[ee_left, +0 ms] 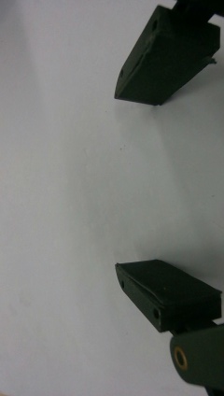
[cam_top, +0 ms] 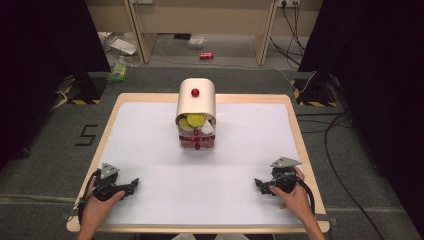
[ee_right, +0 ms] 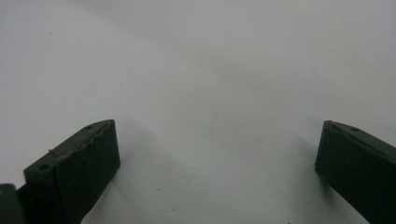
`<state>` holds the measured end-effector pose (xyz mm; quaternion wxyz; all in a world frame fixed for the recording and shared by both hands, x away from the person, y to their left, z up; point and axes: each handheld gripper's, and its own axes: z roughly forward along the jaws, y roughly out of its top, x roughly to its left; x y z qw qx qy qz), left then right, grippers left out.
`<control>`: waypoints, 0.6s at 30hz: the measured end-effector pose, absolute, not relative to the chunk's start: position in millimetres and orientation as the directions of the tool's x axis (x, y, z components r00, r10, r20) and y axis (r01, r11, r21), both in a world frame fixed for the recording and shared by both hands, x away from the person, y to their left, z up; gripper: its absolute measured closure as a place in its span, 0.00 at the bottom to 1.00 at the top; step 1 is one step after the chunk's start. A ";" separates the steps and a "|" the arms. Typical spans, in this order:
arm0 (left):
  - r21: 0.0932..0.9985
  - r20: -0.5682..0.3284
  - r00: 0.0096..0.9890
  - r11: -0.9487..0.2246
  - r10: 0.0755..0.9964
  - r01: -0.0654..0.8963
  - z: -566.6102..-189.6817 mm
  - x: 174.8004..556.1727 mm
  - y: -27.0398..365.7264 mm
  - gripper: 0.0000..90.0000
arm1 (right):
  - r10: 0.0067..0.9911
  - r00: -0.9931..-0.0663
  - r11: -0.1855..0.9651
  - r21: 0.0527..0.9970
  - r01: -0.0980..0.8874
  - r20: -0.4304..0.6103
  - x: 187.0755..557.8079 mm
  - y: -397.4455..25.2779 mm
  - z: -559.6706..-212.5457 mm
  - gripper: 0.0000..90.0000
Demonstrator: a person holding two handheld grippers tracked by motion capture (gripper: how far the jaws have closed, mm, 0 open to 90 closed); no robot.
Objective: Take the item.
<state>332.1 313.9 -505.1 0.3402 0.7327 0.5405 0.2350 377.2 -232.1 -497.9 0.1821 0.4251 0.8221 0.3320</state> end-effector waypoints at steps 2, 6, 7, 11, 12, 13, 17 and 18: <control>0.752 -0.024 0.305 -0.184 0.952 0.633 -505.0 332.1 313.9 0.15 | 0.819 -0.574 0.418 0.703 0.576 -0.017 376.9 -232.0 -497.7 0.02; 0.753 -0.024 0.305 -0.184 0.952 0.632 -505.1 332.1 313.9 0.15 | 0.812 -0.584 0.411 0.721 0.558 -0.011 375.5 -230.5 -495.9 0.19; 0.752 -0.024 0.305 -0.184 0.952 0.632 -505.0 332.1 313.9 0.15 | 0.808 -0.589 0.410 0.727 0.550 -0.011 375.0 -228.9 -494.8 0.23; 0.752 -0.023 0.305 -0.184 0.952 0.632 -505.0 332.1 313.9 0.15 | 0.804 -0.594 0.417 0.740 0.527 -0.030 374.0 -222.6 -491.5 0.18; 0.753 -0.023 0.305 -0.184 0.952 0.632 -505.1 332.1 313.9 0.15 | 0.793 -0.608 0.424 0.750 0.508 -0.037 372.4 -217.0 -489.0 0.18; 0.752 -0.024 0.305 -0.184 0.952 0.632 -505.1 332.1 313.9 0.15 | 0.791 -0.611 0.424 0.753 0.503 -0.037 371.6 -214.1 -488.2 0.16; 0.752 -0.023 0.305 -0.184 0.952 0.632 -505.1 332.1 313.9 0.15 | 0.777 -0.627 0.436 0.761 0.481 -0.049 370.1 -206.8 -486.3 0.16; 0.752 -0.023 0.305 -0.184 0.952 0.632 -505.1 332.1 313.9 0.15 | 0.768 -0.638 0.443 0.764 0.469 -0.053 370.2 -202.3 -485.0 0.17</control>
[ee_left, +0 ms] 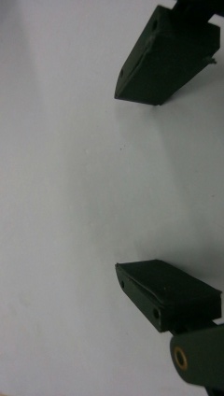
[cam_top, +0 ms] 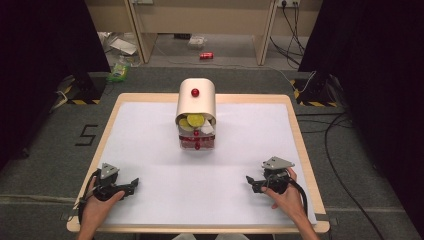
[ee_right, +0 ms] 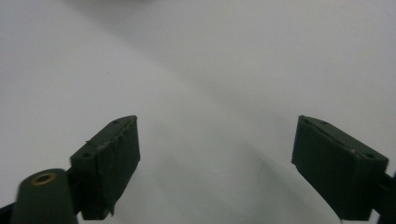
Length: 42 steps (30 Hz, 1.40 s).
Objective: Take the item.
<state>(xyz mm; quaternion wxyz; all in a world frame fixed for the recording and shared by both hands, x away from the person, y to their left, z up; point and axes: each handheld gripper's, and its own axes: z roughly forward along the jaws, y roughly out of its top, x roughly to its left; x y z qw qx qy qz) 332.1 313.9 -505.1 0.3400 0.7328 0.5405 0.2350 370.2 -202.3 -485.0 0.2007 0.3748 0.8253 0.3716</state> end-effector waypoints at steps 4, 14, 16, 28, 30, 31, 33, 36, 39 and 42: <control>0.752 -0.023 0.305 -0.184 0.952 0.632 -505.1 332.1 313.9 0.15 | 0.760 -0.647 0.449 0.767 0.458 -0.059 372.4 -193.8 -482.6 0.17; 0.752 -0.023 0.305 -0.184 0.952 0.633 -505.1 332.1 313.9 0.15 | 0.724 -0.685 0.472 0.780 0.410 -0.078 381.2 -160.1 -471.6 0.18; 0.752 -0.024 0.305 -0.184 0.952 0.632 -505.1 332.1 313.9 0.15 | 0.716 -0.693 0.477 0.782 0.402 -0.080 382.4 -153.5 -469.8 0.18; 0.753 -0.023 0.305 -0.184 0.952 0.632 -505.1 332.1 313.9 0.15 | 0.677 -0.729 0.499 0.792 0.353 -0.101 387.2 -121.7 -457.6 0.19; 0.752 -0.024 0.305 -0.184 0.952 0.632 -505.1 332.1 313.9 0.15 | 0.669 -0.736 0.500 0.795 0.343 -0.103 388.2 -113.9 -453.4 0.19; 0.753 -0.023 0.305 -0.184 0.952 0.632 -505.1 332.1 313.9 0.15 | 0.663 -0.742 0.502 0.797 0.336 -0.104 388.7 -110.7 -451.4 0.19; 0.753 -0.023 0.305 -0.184 0.952 0.632 -505.1 332.1 313.9 0.15 | 0.660 -0.744 0.501 0.799 0.331 -0.106 389.1 -108.3 -449.7 0.19; 0.752 -0.023 0.305 -0.184 0.952 0.632 -505.1 332.1 313.9 0.15 | 0.649 -0.753 0.498 0.810 0.311 -0.111 390.3 -100.5 -442.1 0.20; 0.753 -0.023 0.305 -0.184 0.952 0.632 -505.1 332.1 313.9 0.15 | 0.647 -0.754 0.495 0.814 0.303 -0.113 391.0 -97.3 -437.9 0.20; 0.752 -0.024 0.305 -0.184 0.952 0.632 -505.1 332.1 313.9 0.15 | 0.643 -0.757 0.490 0.822 0.291 -0.115 391.8 -93.0 -431.0 0.20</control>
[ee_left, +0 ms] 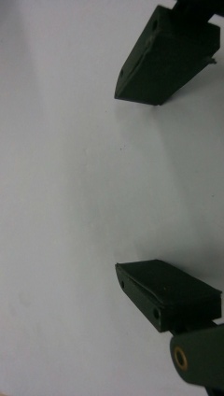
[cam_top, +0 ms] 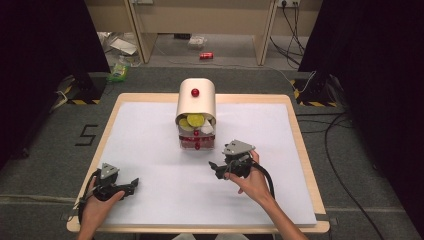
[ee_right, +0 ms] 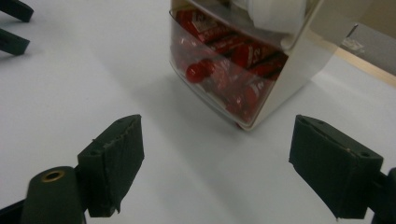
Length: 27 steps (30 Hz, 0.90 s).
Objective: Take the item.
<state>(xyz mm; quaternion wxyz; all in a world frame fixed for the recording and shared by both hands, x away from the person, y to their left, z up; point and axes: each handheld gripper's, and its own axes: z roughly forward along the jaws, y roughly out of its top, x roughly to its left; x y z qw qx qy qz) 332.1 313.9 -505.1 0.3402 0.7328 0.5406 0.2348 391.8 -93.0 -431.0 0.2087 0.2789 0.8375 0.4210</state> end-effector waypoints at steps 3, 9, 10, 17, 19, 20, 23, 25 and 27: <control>0.753 -0.023 0.305 -0.184 0.952 0.632 -505.1 332.1 313.9 0.15 | 0.634 -0.764 0.481 0.834 0.271 -0.117 392.4 -86.9 -421.9 0.21; 0.753 -0.023 0.305 -0.184 0.952 0.632 -505.1 332.1 313.8 0.15 | 0.625 -0.772 0.467 0.849 0.248 -0.118 391.4 -81.1 -411.3 0.22; 0.752 -0.023 0.305 -0.184 0.952 0.632 -505.1 332.1 313.9 0.15 | 0.625 -0.772 0.463 0.852 0.244 -0.118 391.3 -80.1 -409.3 0.22; 0.753 -0.023 0.305 -0.184 0.952 0.632 -505.1 332.1 313.9 0.15 | 0.617 -0.778 0.436 0.874 0.215 -0.117 392.3 -72.1 -392.3 0.23; 0.753 -0.023 0.305 -0.184 0.952 0.632 -505.1 332.1 313.9 0.15 | 0.615 -0.780 0.432 0.877 0.209 -0.117 392.8 -70.6 -389.6 0.23; 0.753 -0.023 0.305 -0.184 0.952 0.632 -505.1 332.1 313.8 0.15 | 0.613 -0.781 0.427 0.882 0.200 -0.120 394.2 -68.0 -385.4 0.23; 0.753 -0.024 0.305 -0.184 0.952 0.632 -505.1 332.1 313.9 0.15 | 0.610 -0.782 0.425 0.886 0.188 -0.127 397.2 -63.1 -380.3 0.23; 0.753 -0.023 0.305 -0.184 0.952 0.632 -505.1 332.1 313.9 0.15 | 0.610 -0.782 0.419 0.890 0.182 -0.127 399.2 -59.7 -377.8 0.23; 0.753 -0.023 0.305 -0.184 0.952 0.632 -505.1 332.1 313.9 0.15 | 0.609 -0.783 0.418 0.890 0.183 -0.125 400.1 -58.3 -376.6 0.23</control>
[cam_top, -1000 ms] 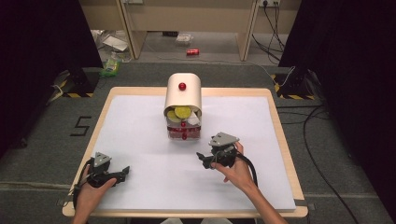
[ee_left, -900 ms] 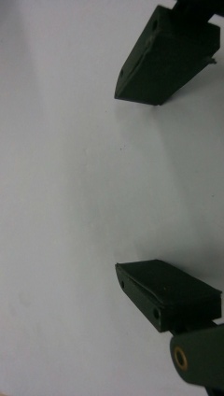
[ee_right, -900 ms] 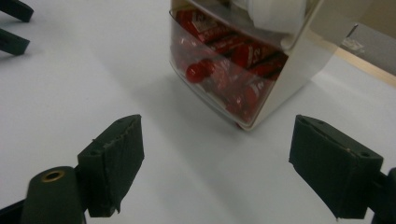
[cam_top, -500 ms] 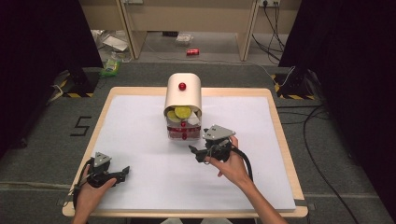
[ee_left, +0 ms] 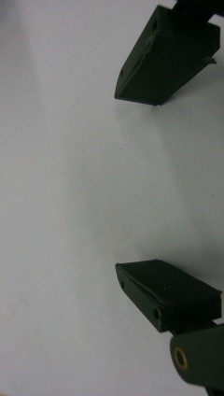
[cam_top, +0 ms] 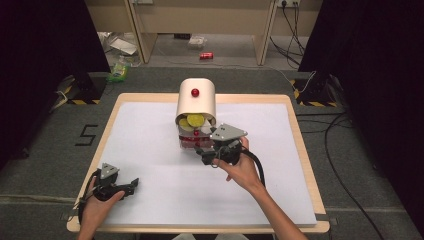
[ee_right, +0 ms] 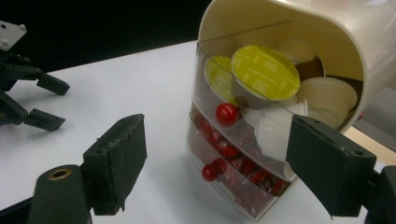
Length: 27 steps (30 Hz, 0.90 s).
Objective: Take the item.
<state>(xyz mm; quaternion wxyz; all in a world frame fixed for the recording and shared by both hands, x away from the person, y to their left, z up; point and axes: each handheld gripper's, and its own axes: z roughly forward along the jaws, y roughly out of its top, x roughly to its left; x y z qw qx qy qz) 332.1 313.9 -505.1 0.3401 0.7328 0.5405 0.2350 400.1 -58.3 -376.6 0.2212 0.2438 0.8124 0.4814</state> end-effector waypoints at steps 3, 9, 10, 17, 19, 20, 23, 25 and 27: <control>0.753 -0.023 0.305 -0.184 0.952 0.632 -505.1 332.1 313.9 0.15 | 0.612 -0.780 0.416 0.893 0.172 -0.134 404.4 -53.9 -372.3 0.23; 0.753 -0.023 0.305 -0.184 0.952 0.632 -505.1 332.1 313.9 0.15 | 0.604 -0.781 0.425 0.894 0.143 -0.162 410.3 -46.7 -367.4 0.23; 0.753 -0.023 0.305 -0.184 0.952 0.632 -505.1 332.1 313.9 0.15 | 0.604 -0.779 0.428 0.893 0.137 -0.170 411.1 -45.1 -366.3 0.23; 0.753 -0.024 0.305 -0.184 0.952 0.632 -505.1 332.1 313.9 0.15 | 0.613 -0.772 0.437 0.886 0.154 -0.168 421.1 -41.3 -362.4 0.23; 0.754 -0.025 0.304 -0.181 0.952 0.631 -505.2 332.1 313.7 0.15 | 0.611 -0.775 0.439 0.884 0.162 -0.161 425.8 -40.1 -361.7 0.24; 0.754 -0.025 0.303 -0.181 0.953 0.631 -505.2 332.1 313.7 0.15 | 0.611 -0.776 0.441 0.882 0.166 -0.159 428.1 -39.1 -362.0 0.24; 0.754 -0.026 0.304 -0.181 0.952 0.632 -505.1 332.1 313.8 0.15 | 0.608 -0.778 0.462 0.867 0.185 -0.158 434.4 -35.6 -365.2 0.25; 0.754 -0.025 0.303 -0.181 0.953 0.631 -505.2 332.1 313.7 0.15 | 0.610 -0.777 0.465 0.864 0.192 -0.155 437.4 -34.8 -366.6 0.26; 0.754 -0.025 0.304 -0.181 0.952 0.631 -505.2 332.1 313.7 0.15 | 0.604 -0.785 0.459 0.864 0.204 -0.135 440.5 -35.0 -368.4 0.30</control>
